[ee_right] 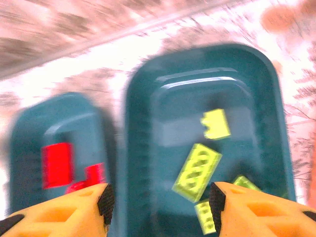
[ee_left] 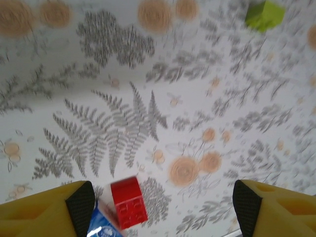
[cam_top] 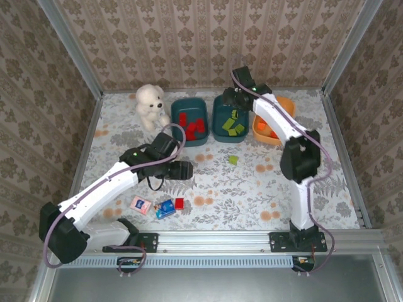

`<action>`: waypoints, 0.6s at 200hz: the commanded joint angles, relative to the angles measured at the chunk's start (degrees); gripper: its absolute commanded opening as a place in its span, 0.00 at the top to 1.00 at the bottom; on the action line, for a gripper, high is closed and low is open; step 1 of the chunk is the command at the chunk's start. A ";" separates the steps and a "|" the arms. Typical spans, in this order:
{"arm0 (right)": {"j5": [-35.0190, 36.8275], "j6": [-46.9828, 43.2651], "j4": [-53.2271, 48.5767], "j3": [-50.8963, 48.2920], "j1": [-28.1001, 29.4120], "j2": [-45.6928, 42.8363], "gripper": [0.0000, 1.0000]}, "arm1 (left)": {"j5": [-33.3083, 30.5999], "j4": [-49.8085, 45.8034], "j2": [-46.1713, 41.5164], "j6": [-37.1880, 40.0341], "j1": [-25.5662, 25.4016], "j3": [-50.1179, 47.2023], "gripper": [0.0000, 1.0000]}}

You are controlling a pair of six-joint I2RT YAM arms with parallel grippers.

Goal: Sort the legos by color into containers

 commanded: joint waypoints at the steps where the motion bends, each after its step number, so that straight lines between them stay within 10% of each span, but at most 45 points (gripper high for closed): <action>1: -4.48 -2.16 11.82 -13.53 3.84 -12.68 0.44 | -0.85 -5.64 1.41 -0.59 -2.69 -2.81 0.24; 83: -42.65 -0.42 21.73 -61.33 8.89 -49.09 0.36 | -3.02 -5.79 12.31 -17.21 -8.40 -1.98 0.31; 120: -43.51 -3.65 13.46 -65.00 9.43 -57.54 0.31 | -5.23 -9.01 17.51 -24.20 -11.23 0.34 0.32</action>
